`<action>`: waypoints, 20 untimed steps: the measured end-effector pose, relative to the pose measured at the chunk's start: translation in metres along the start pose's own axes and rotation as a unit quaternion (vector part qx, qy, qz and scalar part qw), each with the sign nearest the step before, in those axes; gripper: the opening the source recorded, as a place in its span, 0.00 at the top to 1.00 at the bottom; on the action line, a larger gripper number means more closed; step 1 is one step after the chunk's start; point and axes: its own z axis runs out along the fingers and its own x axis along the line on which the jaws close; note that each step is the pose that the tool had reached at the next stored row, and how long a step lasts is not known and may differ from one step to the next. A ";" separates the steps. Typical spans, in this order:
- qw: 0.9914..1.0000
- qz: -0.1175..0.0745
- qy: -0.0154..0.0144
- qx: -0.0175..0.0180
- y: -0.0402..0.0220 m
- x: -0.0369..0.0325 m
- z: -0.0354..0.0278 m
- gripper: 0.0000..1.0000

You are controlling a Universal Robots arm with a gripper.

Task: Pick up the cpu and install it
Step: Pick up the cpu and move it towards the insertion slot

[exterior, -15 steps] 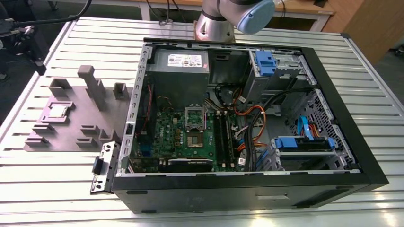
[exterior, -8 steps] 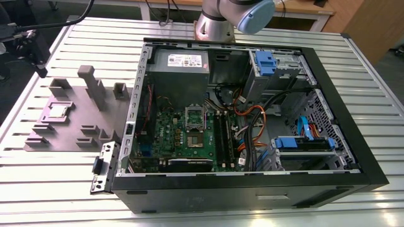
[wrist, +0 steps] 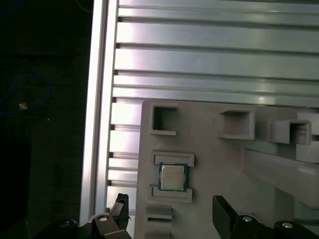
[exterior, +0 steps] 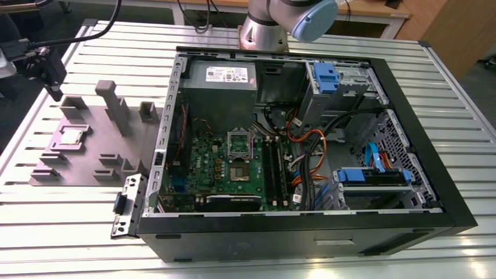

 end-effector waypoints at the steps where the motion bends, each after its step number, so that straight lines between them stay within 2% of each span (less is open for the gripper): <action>1: 1.000 0.000 0.000 0.000 -0.0002 -0.0001 0.0018 0.24; 15: 1.000 0.000 0.000 0.000 -0.0015 -0.0013 0.0269 0.24; 20: 1.000 0.000 0.000 0.000 -0.0016 -0.0013 0.0289 0.24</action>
